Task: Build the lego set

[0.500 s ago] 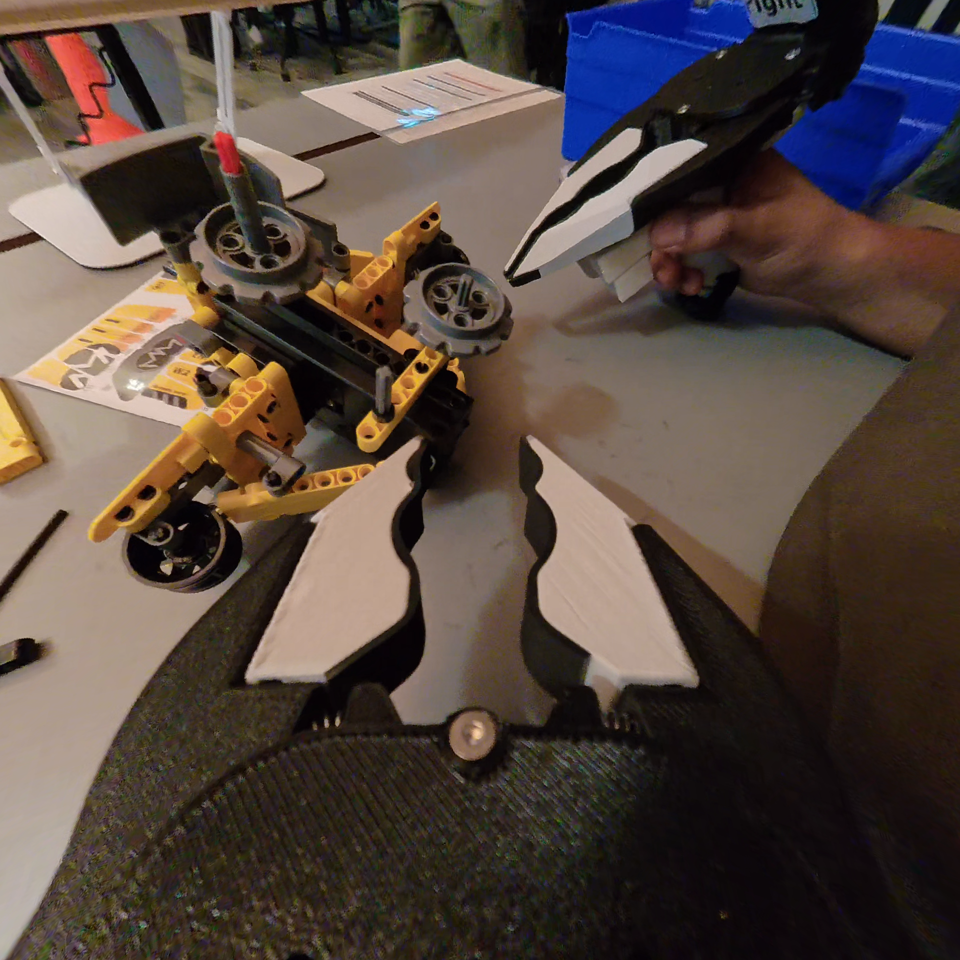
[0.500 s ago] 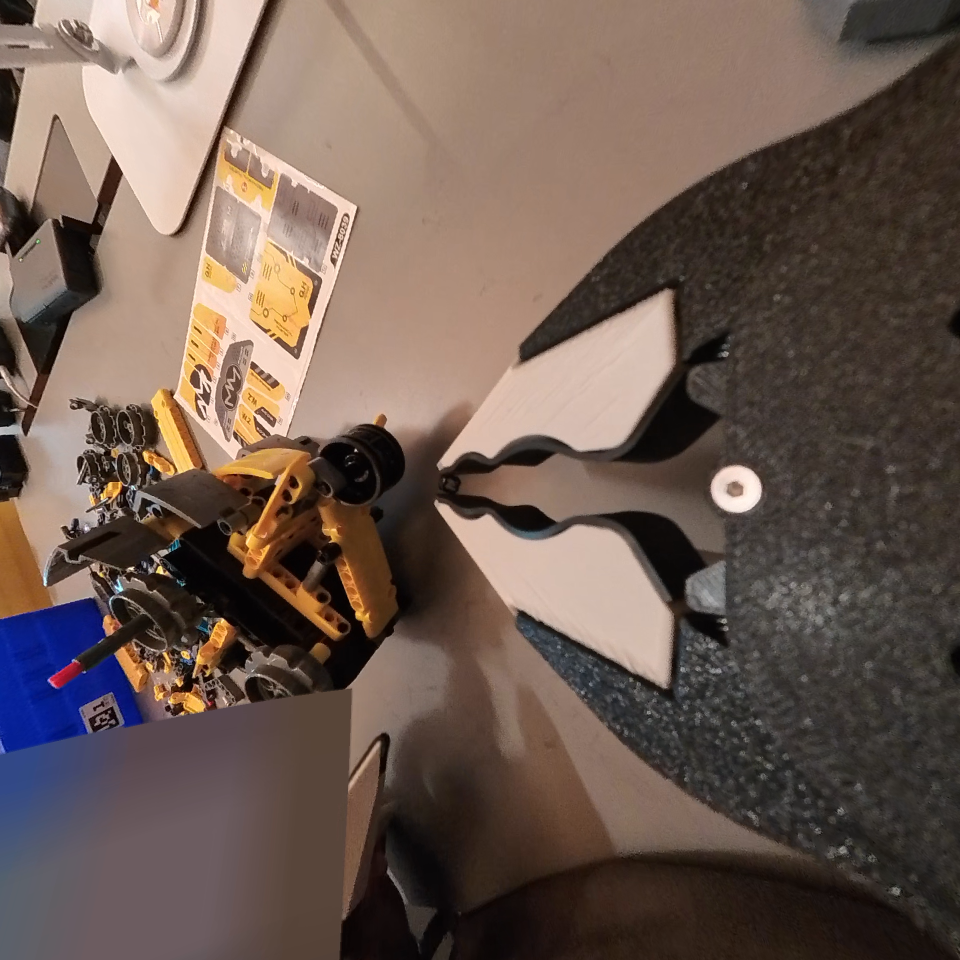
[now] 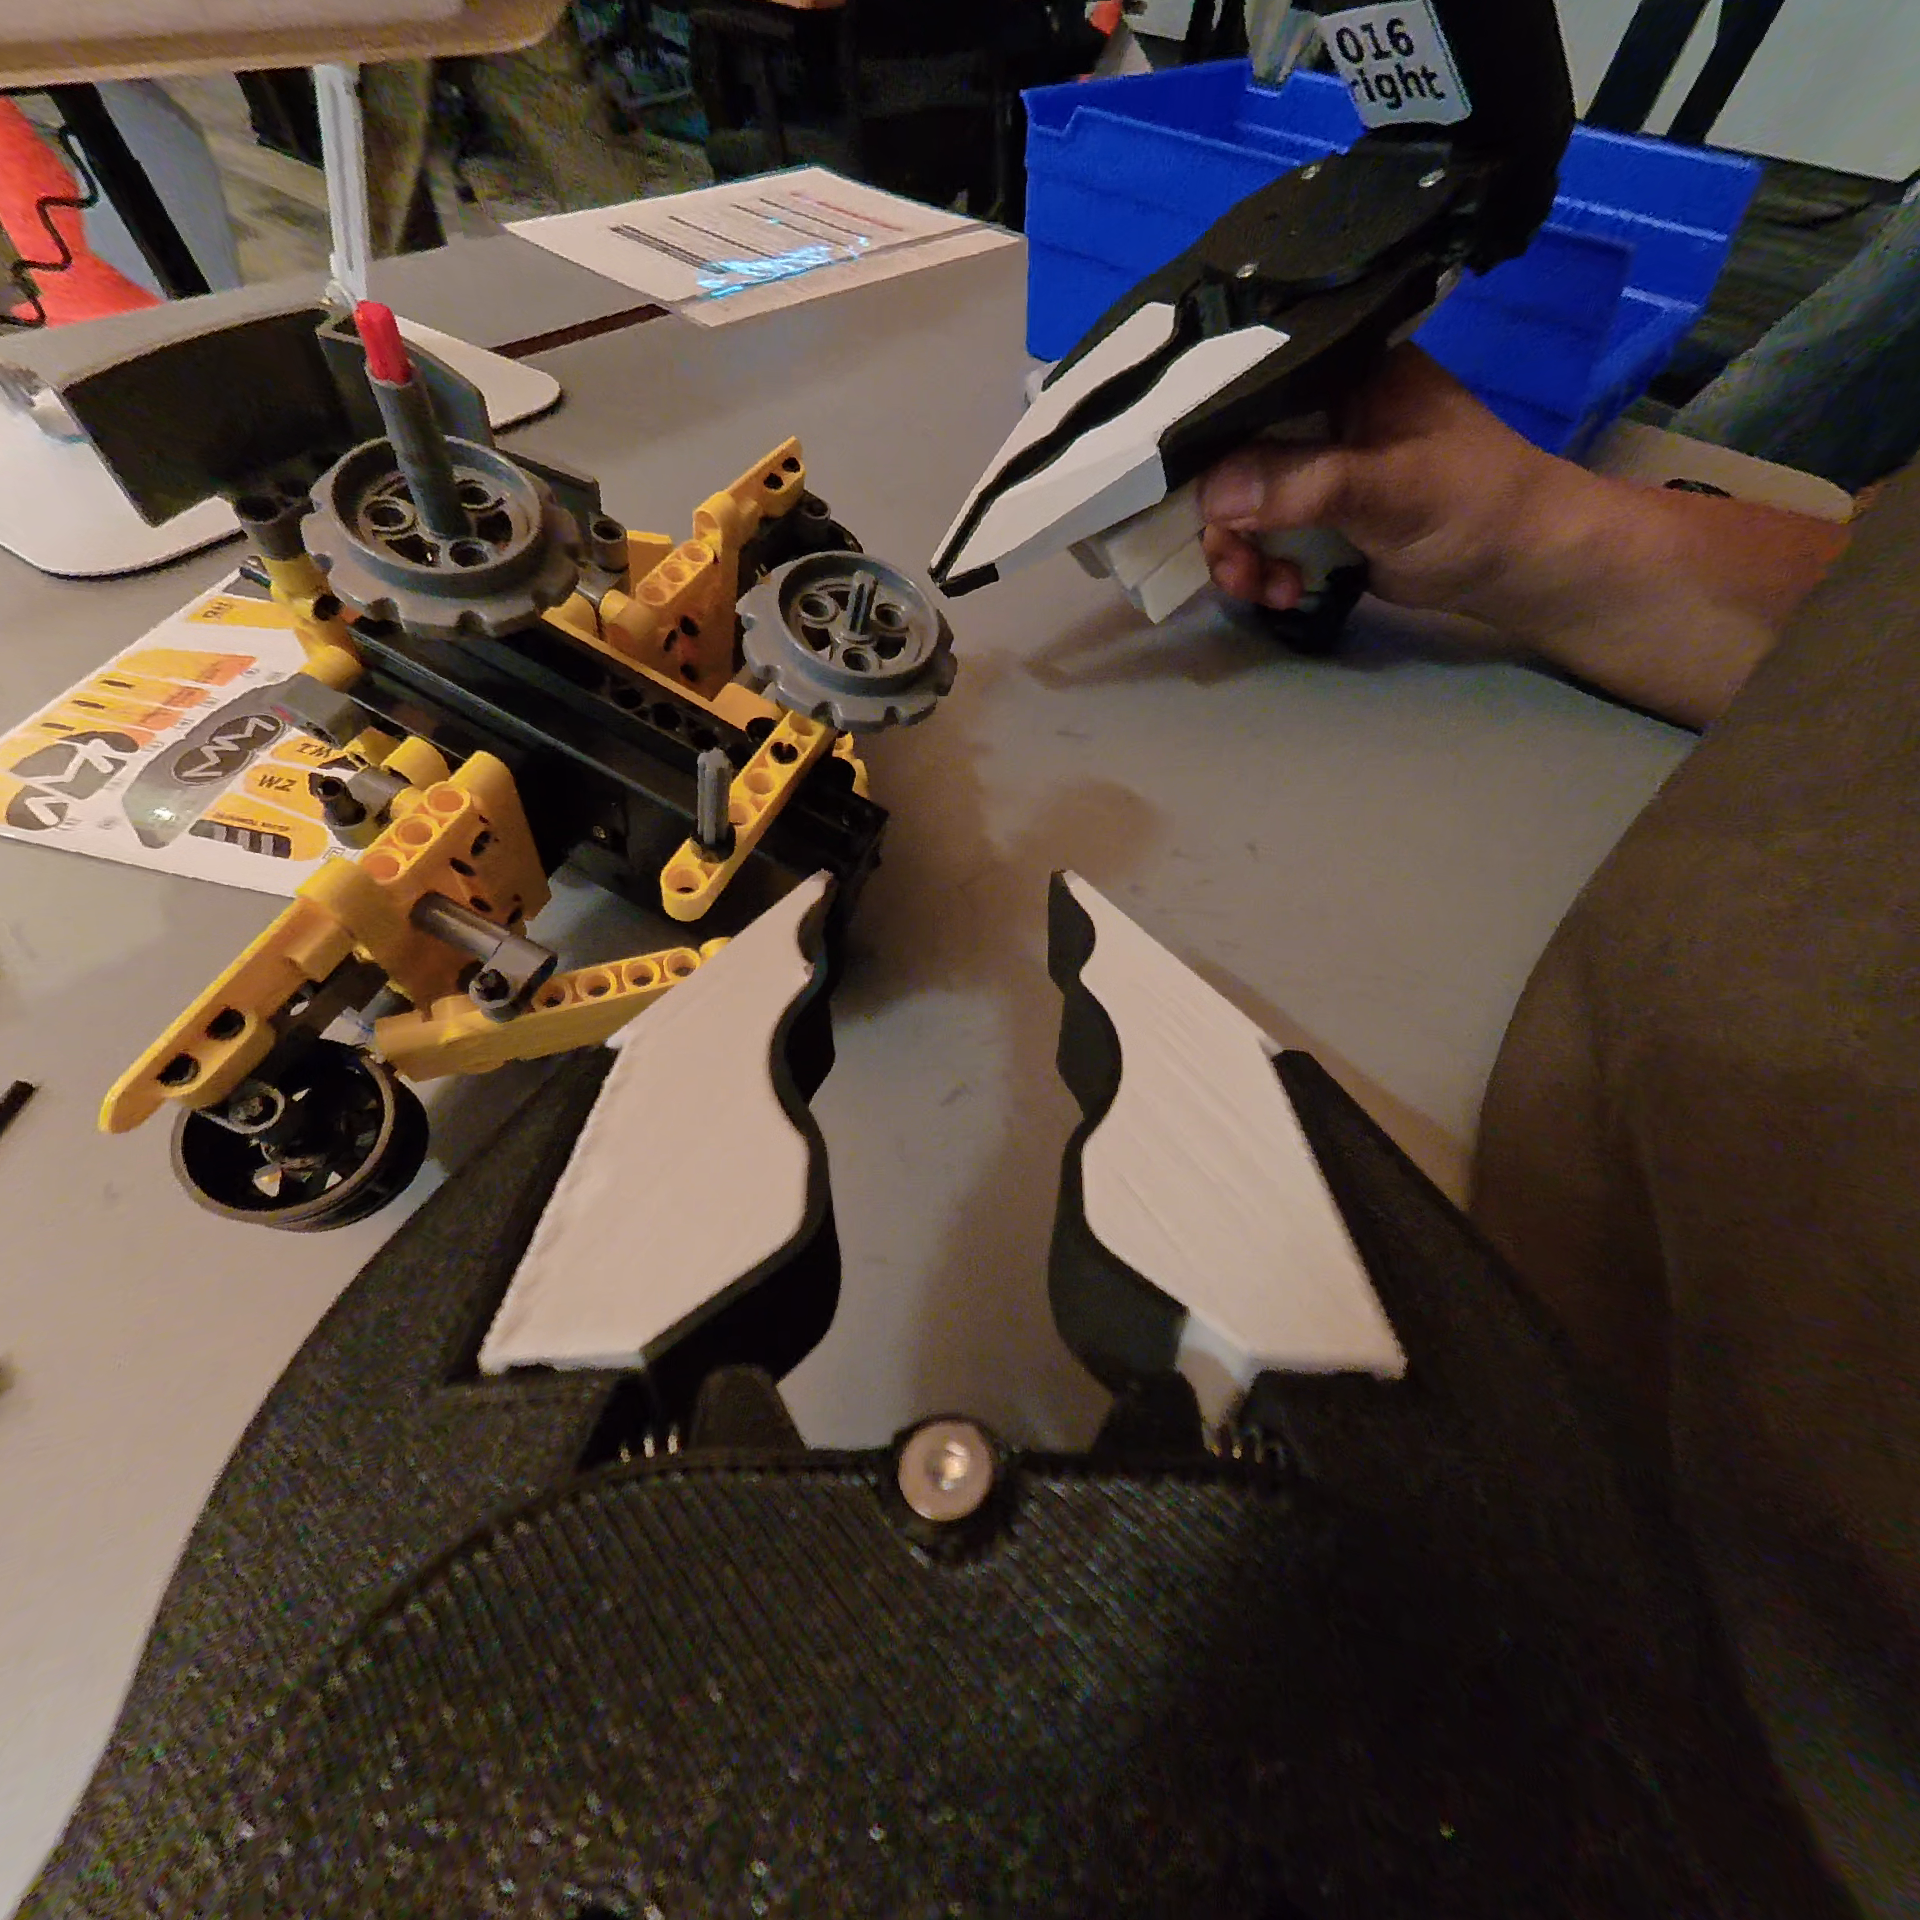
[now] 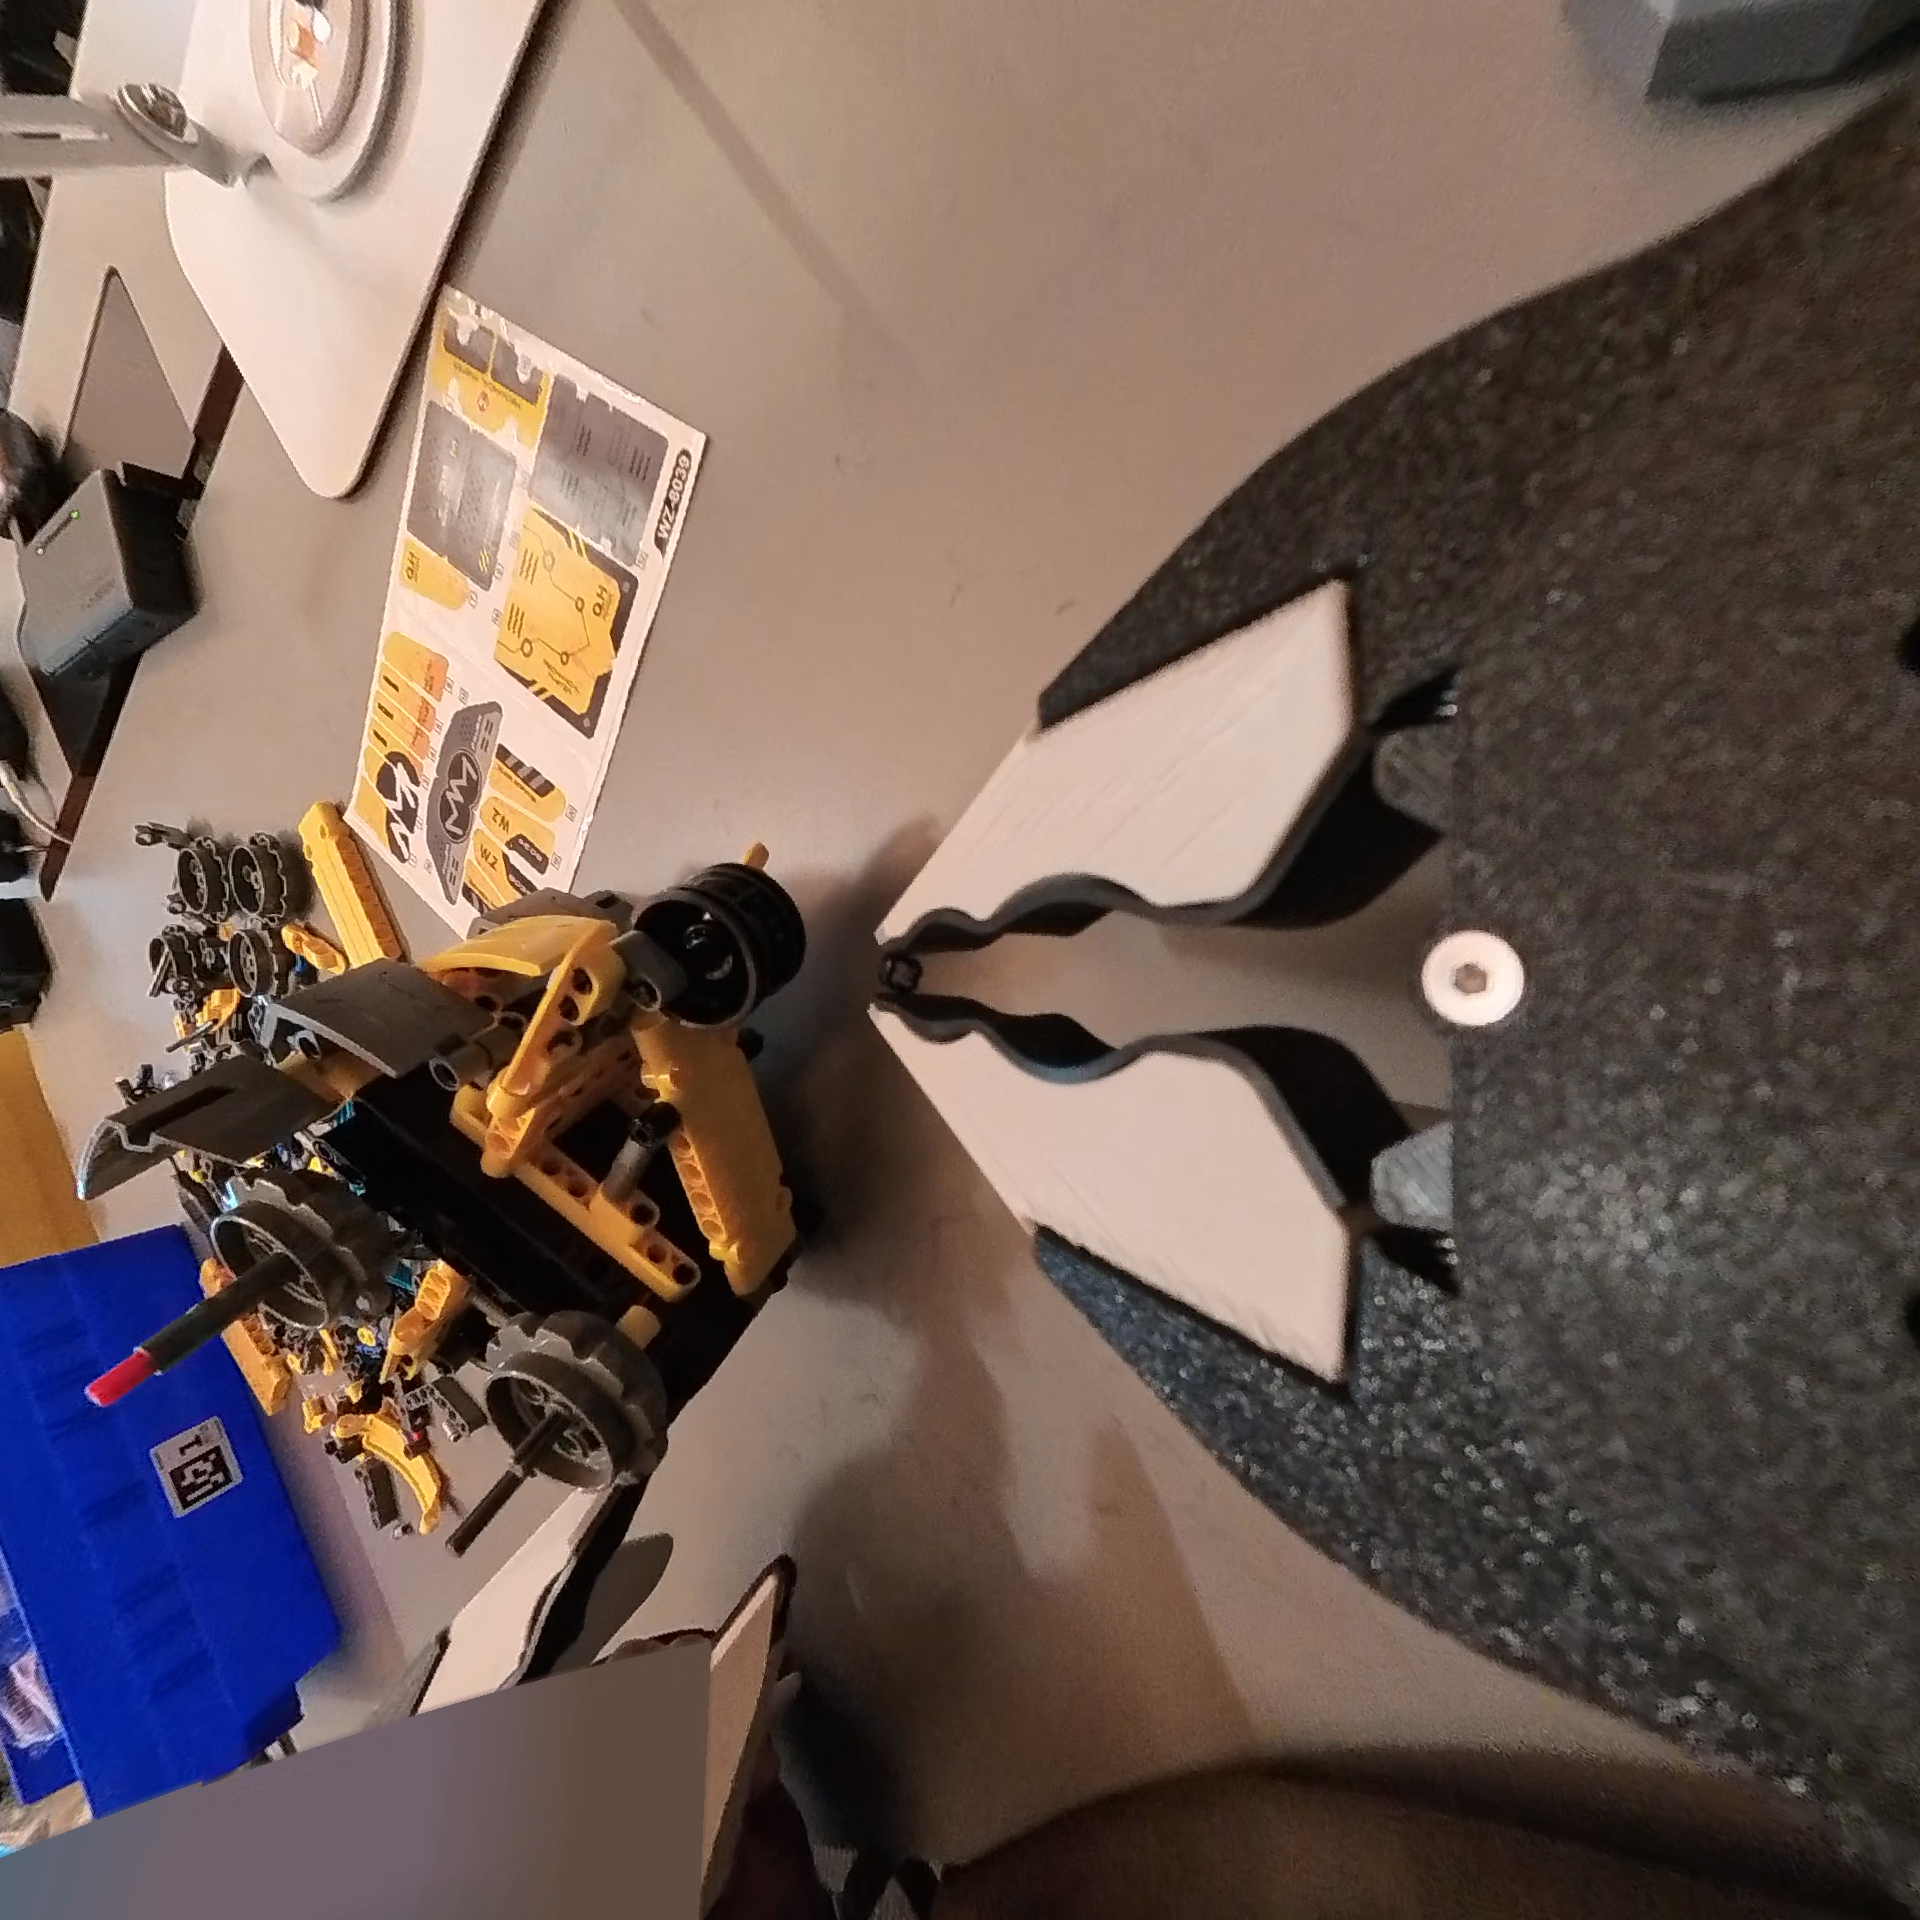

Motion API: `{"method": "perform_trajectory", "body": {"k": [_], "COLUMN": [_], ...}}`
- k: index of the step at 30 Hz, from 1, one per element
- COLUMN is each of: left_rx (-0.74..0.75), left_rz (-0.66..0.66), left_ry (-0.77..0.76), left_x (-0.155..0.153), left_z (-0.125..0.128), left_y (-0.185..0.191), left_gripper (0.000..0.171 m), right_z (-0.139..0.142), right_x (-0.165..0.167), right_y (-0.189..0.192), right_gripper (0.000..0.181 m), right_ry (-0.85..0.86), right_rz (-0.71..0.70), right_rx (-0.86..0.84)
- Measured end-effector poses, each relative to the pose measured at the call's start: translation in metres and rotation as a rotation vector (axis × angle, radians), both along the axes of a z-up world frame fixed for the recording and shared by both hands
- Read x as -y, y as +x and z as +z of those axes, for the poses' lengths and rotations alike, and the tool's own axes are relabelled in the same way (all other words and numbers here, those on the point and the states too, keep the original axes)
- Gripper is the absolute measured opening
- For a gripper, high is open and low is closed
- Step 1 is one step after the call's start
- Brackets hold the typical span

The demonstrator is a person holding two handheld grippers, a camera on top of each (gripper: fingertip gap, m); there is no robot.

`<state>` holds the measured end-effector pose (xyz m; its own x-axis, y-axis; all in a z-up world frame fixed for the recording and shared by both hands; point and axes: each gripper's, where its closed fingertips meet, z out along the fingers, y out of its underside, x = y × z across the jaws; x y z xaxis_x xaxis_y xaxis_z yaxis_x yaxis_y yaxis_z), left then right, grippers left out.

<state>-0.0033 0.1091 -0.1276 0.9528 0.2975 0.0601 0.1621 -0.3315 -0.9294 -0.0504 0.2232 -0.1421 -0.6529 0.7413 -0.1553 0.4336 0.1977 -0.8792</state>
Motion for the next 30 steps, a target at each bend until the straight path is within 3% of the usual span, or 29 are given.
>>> {"method": "perform_trajectory", "body": {"k": [8,30], "left_rx": [-0.005,0.021], "left_rz": [-0.006,-0.004], "left_ry": [-0.013,-0.007], "left_x": [-0.001,-0.001], "left_z": [-0.002,-0.002], "left_y": [0.001,-0.001], "left_gripper": [0.036,0.038], "right_z": [-0.005,-0.043], "right_x": [0.002,0.01], "right_y": [0.002,0.021], "right_gripper": [0.006,0.006], "right_ry": [0.019,0.356], "right_rz": [0.013,0.1], "right_rx": [0.026,0.054]}}
